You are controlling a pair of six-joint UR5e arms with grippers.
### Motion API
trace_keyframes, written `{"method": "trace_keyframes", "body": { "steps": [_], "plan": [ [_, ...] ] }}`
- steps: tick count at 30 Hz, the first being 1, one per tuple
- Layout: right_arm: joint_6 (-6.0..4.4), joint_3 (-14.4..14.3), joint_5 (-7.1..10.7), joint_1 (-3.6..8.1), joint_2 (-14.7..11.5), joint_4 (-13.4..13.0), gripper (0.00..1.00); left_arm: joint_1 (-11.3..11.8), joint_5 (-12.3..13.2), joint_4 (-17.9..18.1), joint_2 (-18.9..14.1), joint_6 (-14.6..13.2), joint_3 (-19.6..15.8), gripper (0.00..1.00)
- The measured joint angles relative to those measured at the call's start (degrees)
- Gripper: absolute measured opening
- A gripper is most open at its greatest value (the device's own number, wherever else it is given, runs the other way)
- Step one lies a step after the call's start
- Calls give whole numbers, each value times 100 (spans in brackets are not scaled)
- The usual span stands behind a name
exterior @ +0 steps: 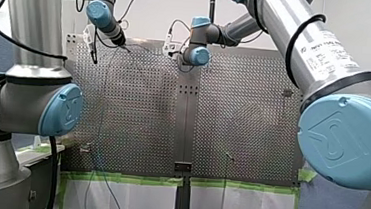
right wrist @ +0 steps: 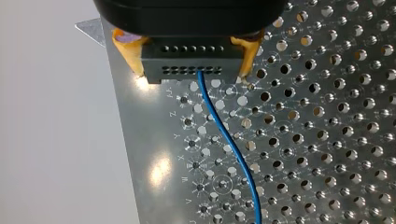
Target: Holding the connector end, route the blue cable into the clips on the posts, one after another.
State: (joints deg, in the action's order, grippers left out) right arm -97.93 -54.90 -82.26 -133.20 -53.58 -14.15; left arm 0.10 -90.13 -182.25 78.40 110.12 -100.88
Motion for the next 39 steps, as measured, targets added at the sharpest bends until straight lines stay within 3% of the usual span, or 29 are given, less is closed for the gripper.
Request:
{"method": "trace_keyframes", "body": {
  "steps": [22, 32, 39],
  "plan": [
    [-15, 0, 8, -15, 0, 59, 0, -3, -8, -16, 9, 84, 0, 100],
    [-23, 0, 8, -26, 0, 60, 0, -36, -418, -114, 11, 73, 0, 100],
    [-26, 0, 7, -31, 0, 60, 0, -62, -503, -127, 11, 55, 0, 100]
  ]
}}
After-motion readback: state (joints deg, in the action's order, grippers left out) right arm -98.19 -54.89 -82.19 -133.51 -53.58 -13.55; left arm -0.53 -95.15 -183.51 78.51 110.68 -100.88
